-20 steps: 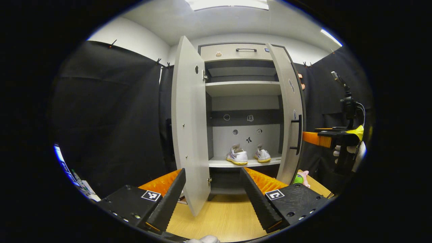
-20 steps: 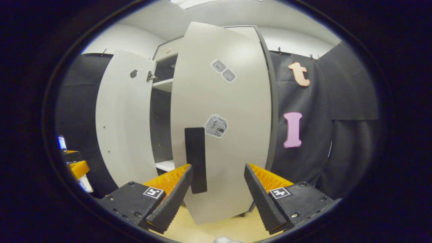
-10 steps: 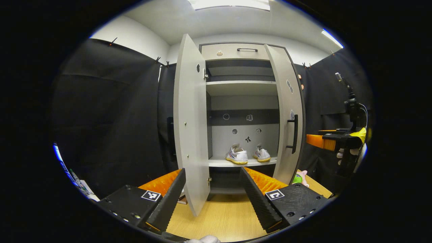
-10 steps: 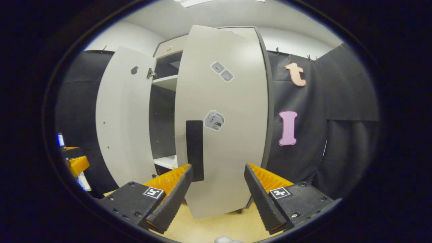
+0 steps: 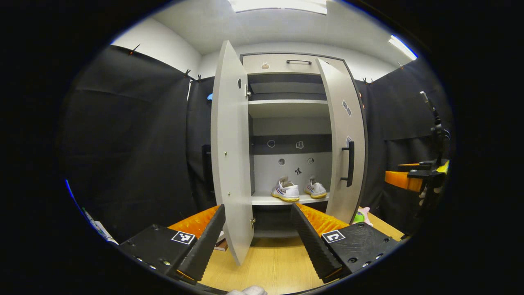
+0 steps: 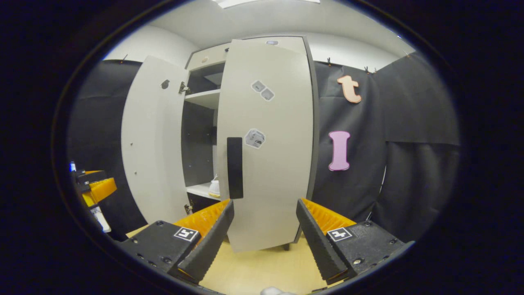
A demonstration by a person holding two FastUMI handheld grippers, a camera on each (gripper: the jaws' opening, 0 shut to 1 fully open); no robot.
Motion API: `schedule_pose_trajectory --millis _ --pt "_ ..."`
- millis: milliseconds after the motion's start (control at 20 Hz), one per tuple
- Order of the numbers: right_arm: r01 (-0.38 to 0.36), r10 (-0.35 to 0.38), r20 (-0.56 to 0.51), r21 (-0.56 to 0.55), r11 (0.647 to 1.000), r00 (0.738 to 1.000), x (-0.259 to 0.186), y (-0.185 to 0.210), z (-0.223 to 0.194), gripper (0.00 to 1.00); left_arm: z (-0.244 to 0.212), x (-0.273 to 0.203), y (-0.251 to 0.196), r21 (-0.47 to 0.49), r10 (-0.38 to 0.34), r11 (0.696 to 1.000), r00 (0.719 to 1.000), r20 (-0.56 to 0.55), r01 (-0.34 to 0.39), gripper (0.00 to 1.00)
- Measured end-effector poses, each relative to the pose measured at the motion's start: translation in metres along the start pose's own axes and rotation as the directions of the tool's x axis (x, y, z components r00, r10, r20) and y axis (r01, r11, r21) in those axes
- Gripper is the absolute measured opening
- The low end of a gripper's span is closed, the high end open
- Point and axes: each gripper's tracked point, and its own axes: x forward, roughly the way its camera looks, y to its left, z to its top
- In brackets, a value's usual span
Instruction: Grab one shoe with the right hand and put it into the shoe cabinet, grab the other shoe with the left hand and put it into the shoe cabinet; then close the right door with the right hand and the left door with the left hand.
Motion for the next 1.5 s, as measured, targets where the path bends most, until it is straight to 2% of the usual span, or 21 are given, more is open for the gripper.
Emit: schedule_pose_trajectory --millis 300,500,700,800,850,900,1000,1150,1400,1500 --pt "0.048 -0.046 -0.071 0.026 0.998 0.996 -0.055 0.02 -0.049 0.99 0.013 0.021 0.074 0.058 0.082 0.995 0.996 0.042 -0.084 0.96" --pt "0.071 -0.069 -0.115 0.013 0.997 0.991 -0.087 0.035 -0.078 0.99 0.01 0.049 0.124 0.063 0.169 0.983 0.985 0.03 -0.17 0.96" --pt "0.094 -0.09 -0.131 0.029 0.995 0.987 -0.102 0.033 -0.083 1.0 0.011 0.082 0.164 0.044 0.237 0.97 0.971 0.006 -0.237 0.96" --pt "0.102 -0.098 -0.131 0.028 0.994 0.987 -0.105 0.029 -0.08 0.99 0.019 0.096 0.172 0.056 0.248 0.967 0.969 0.02 -0.248 0.96" --pt "0.109 -0.105 -0.127 0.024 0.994 0.986 -0.105 0.025 -0.078 0.99 0.021 0.101 0.175 0.062 0.251 0.966 0.968 0.021 -0.251 1.0" --pt "0.114 -0.11 -0.123 0.022 0.993 0.986 -0.106 0.022 -0.076 0.99 0.025 0.105 0.176 0.071 0.252 0.965 0.967 0.028 -0.254 0.96" --pt "0.114 -0.11 -0.123 0.025 0.993 0.986 -0.105 0.018 -0.073 1.0 0.026 0.112 0.171 0.091 0.242 0.966 0.97 0.017 -0.243 0.96" --pt "0.111 -0.106 -0.122 0.036 0.993 0.987 -0.102 0.013 -0.07 0.99 0.025 0.113 0.171 0.126 0.27 0.954 0.963 0.023 -0.271 0.95" --pt "0.086 -0.082 -0.118 0.026 0.996 0.99 -0.094 0.002 -0.066 0.99 0.028 0.108 0.161 0.138 0.302 0.942 0.952 0.048 -0.306 0.87" --pt "0.075 -0.071 -0.113 0.028 0.997 0.991 -0.09 -0.004 -0.065 0.99 0.028 0.108 0.156 0.119 0.305 0.944 0.951 0.044 -0.308 0.87"
